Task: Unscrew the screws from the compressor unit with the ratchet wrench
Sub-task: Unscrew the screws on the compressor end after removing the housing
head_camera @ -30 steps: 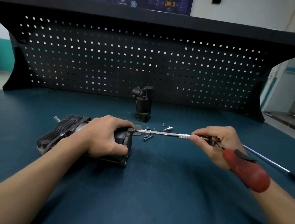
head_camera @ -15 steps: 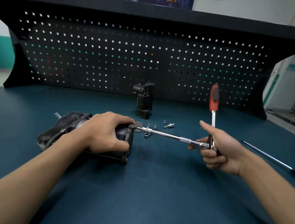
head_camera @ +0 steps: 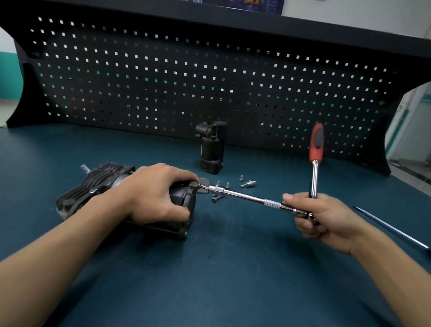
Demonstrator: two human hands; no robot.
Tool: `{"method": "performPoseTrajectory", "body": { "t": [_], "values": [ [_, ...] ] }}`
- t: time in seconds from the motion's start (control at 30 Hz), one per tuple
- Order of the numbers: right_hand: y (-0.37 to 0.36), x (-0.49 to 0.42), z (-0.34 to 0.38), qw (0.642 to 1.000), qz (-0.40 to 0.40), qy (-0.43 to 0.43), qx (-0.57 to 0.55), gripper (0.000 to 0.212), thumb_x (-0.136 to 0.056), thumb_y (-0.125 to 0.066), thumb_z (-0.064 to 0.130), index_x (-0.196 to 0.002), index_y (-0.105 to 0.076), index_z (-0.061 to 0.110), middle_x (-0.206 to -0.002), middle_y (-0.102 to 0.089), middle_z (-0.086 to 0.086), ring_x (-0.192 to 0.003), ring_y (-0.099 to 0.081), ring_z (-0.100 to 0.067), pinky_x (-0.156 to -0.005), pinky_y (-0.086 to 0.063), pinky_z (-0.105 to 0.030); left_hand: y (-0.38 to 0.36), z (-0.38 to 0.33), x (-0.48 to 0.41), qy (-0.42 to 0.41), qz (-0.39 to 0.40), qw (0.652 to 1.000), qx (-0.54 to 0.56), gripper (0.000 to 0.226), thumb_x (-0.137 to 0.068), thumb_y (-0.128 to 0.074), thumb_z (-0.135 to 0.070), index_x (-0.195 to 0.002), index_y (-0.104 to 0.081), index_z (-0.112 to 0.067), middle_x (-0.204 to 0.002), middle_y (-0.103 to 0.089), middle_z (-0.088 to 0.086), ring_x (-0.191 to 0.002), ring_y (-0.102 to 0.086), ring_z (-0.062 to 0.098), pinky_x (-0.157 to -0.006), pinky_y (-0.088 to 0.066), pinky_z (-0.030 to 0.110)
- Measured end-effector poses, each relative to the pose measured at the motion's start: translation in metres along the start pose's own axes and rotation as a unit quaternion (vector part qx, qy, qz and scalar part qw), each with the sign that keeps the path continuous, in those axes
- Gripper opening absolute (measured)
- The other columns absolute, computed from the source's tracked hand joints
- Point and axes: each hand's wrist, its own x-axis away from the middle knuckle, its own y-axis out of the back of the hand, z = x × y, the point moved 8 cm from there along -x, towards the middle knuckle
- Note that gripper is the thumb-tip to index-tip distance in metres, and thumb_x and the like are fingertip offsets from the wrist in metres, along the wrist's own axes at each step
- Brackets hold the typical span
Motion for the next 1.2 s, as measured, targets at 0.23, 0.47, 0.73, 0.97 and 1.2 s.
{"method": "performPoseTrajectory", "body": {
  "t": [0.23,0.47,0.73,0.97,1.2],
  "values": [
    [0.011,0.013,0.040,0.925,-0.084,0.220,0.297,0.012,-0.073,-0.086,0.037,-0.083,-0.078,0.036,-0.071,-0.071,0.005,-0.063,-0.061,-0.017,-0.062,-0.049,-0.026,0.001,-0.001,0.001,0.001,0.001,1.000,-0.001,0.052,-0.057,-0.061,-0.054,-0.109,-0.057,-0.049,-0.091,-0.065,-0.024,-0.085,-0.059,0.007,-0.081,-0.051,0.037],
    [-0.003,0.037,0.067,0.761,-0.172,0.400,0.482,0.023,-0.074,-0.089,0.015,-0.094,-0.081,0.022,-0.068,-0.065,0.009,-0.063,-0.059,-0.011,-0.061,-0.051,-0.031,0.000,-0.001,0.001,0.002,0.001,1.000,-0.007,0.052,-0.056,-0.059,-0.055,-0.107,-0.056,-0.048,-0.092,-0.065,-0.024,-0.086,-0.059,0.008,-0.080,-0.052,0.038],
    [0.001,0.033,0.066,0.771,-0.194,0.404,0.452,0.018,-0.073,-0.089,0.018,-0.086,-0.080,0.026,-0.062,-0.061,0.014,-0.058,-0.058,-0.008,-0.056,-0.050,-0.032,0.000,-0.002,0.000,-0.002,0.003,1.000,-0.010,0.051,-0.058,-0.062,-0.053,-0.109,-0.056,-0.049,-0.091,-0.065,-0.024,-0.086,-0.059,0.008,-0.080,-0.051,0.038],
    [0.005,0.017,0.043,0.902,-0.123,0.255,0.327,0.026,-0.074,-0.070,0.056,-0.071,-0.076,0.031,-0.061,-0.067,0.011,-0.055,-0.056,-0.002,-0.054,-0.041,-0.013,0.000,-0.002,-0.001,0.000,0.008,1.000,-0.009,0.050,-0.059,-0.062,-0.051,-0.109,-0.058,-0.048,-0.087,-0.066,-0.019,-0.083,-0.059,0.010,-0.079,-0.052,0.037],
    [0.010,0.005,0.018,0.982,-0.101,0.074,0.140,0.079,-0.066,-0.058,0.078,-0.075,-0.076,0.002,-0.048,-0.048,-0.008,-0.042,-0.036,-0.017,-0.037,-0.030,-0.022,0.000,-0.001,-0.001,0.002,0.004,1.000,-0.005,0.048,-0.059,-0.063,-0.050,-0.107,-0.058,-0.050,-0.084,-0.065,-0.022,-0.081,-0.058,0.008,-0.078,-0.051,0.035]
  ]
}}
